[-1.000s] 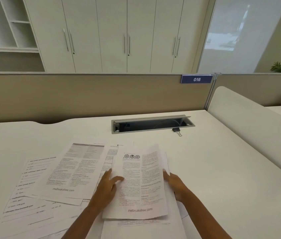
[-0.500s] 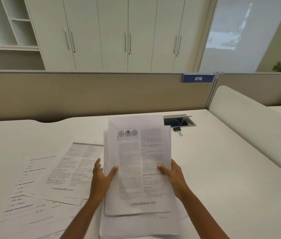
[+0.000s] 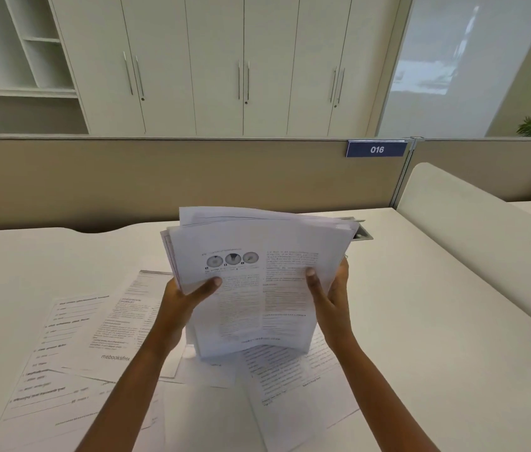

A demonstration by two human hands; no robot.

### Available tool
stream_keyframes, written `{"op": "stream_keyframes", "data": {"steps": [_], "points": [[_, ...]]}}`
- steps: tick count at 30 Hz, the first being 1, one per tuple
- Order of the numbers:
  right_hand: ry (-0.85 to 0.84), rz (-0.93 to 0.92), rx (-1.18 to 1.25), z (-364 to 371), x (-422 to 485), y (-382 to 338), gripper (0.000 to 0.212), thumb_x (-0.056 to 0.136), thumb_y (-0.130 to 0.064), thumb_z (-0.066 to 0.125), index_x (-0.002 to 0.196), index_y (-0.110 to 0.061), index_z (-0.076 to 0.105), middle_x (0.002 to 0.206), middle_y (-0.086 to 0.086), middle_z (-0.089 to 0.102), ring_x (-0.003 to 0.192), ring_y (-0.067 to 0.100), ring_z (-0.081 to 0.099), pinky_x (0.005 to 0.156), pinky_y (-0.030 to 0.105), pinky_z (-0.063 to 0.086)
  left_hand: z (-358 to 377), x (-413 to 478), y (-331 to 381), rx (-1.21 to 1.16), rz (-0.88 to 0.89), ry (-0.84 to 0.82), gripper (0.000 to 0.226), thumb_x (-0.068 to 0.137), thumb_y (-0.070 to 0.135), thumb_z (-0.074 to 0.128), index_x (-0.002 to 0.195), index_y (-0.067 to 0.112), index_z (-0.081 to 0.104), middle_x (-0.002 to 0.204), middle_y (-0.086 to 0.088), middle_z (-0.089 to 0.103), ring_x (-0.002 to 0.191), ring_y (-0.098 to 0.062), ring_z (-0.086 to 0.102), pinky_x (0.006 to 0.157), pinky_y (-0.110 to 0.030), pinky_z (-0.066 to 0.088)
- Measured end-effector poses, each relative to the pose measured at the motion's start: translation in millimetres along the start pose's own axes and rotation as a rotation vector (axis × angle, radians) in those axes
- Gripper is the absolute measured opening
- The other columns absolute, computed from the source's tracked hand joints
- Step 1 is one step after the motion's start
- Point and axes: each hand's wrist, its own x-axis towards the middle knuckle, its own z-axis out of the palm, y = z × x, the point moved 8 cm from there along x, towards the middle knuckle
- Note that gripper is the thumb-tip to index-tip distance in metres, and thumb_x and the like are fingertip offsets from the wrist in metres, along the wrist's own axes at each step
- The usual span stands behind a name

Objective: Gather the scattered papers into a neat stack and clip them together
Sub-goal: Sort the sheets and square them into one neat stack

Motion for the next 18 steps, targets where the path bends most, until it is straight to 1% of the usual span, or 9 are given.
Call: {"op": "stream_keyframes", "data": {"steps": [2,4,7,9,11,12,13,16,18], "points": [[0.049,-0.020,-0.025,0,-3,-1,0.068,0.080,-0.032,0.050,0.138,-0.020,0.018,0.122,-0.002,0.047,0.108,0.017,0.057,0.076,0.031,0.059,2,0,-5,0.025,-0.010,0.002,0.056,0.049,0.044,0.078,0.100,0.035,0.057,0.106,0.000,0.065,0.100,-0.025,0.060,0.089,-0.052,0.050],[0.054,-0.022,-0.069,3,-6,0,0.057,0.080,-0.036,0.050,0.130,-0.030,0.025,0.118,-0.006,0.049,0.107,0.015,0.056,0.078,0.030,0.059,5,-1,-9,0.065,-0.013,0.003,0.041,0.059,0.030,0.068,0.097,0.035,0.056,0.102,0.001,0.066,0.097,-0.024,0.061,0.090,-0.053,0.050],[0.007,0.021,-0.161,8,-8,9,0.038,0.081,-0.037,0.053,0.114,-0.039,0.033,0.111,-0.016,0.052,0.102,0.013,0.058,0.079,0.029,0.057,6,-5,-8,0.122,0.034,0.033,0.048,0.063,0.035,0.063,0.109,0.028,0.054,0.111,-0.007,0.062,0.104,-0.031,0.059,0.092,-0.053,0.049],[0.005,0.059,-0.158,4,-8,18,0.025,0.090,-0.027,0.051,0.109,-0.037,0.037,0.106,-0.016,0.054,0.099,0.015,0.060,0.081,0.034,0.057,3,-7,1,0.141,0.123,0.077,0.054,0.068,0.039,0.057,0.120,0.026,0.048,0.119,-0.007,0.060,0.105,-0.029,0.059,0.088,-0.050,0.051],[0.027,0.069,-0.156,0,-7,21,0.022,0.093,-0.019,0.046,0.107,-0.035,0.039,0.103,-0.014,0.057,0.097,0.017,0.062,0.082,0.040,0.057,0,-9,17,0.111,0.238,0.137,0.044,0.072,0.041,0.055,0.115,0.034,0.048,0.111,0.003,0.062,0.096,-0.018,0.063,0.071,-0.031,0.057],[0.040,0.062,-0.157,-1,-7,20,0.022,0.093,-0.018,0.047,0.107,-0.034,0.039,0.103,-0.014,0.057,0.096,0.016,0.062,0.083,0.041,0.057,-1,-9,25,0.090,0.281,0.164,0.039,0.072,0.042,0.055,0.110,0.039,0.048,0.106,0.009,0.062,0.091,-0.014,0.064,0.064,-0.021,0.056],[0.052,0.050,-0.154,-2,-6,18,0.022,0.093,-0.021,0.048,0.107,-0.035,0.039,0.103,-0.015,0.057,0.095,0.014,0.062,0.083,0.039,0.057,-1,-10,32,0.079,0.310,0.186,0.036,0.072,0.043,0.055,0.108,0.041,0.047,0.103,0.014,0.061,0.089,-0.011,0.064,0.059,-0.017,0.054],[0.048,0.041,-0.162,1,-3,14,0.030,0.082,-0.036,0.050,0.109,-0.038,0.037,0.103,-0.022,0.054,0.092,0.006,0.061,0.070,0.020,0.056,2,-9,42,0.136,0.333,0.229,0.043,0.075,0.041,0.050,0.116,0.039,0.039,0.105,0.017,0.056,0.091,-0.008,0.060,0.063,-0.014,0.051],[0.022,0.074,-0.176,3,-4,17,0.032,0.079,-0.038,0.049,0.109,-0.038,0.036,0.104,-0.022,0.053,0.091,0.006,0.060,0.069,0.018,0.055,5,-10,33,0.157,0.289,0.233,0.051,0.075,0.041,0.047,0.125,0.030,0.037,0.113,0.008,0.055,0.096,-0.010,0.058,0.073,-0.024,0.053]]}}
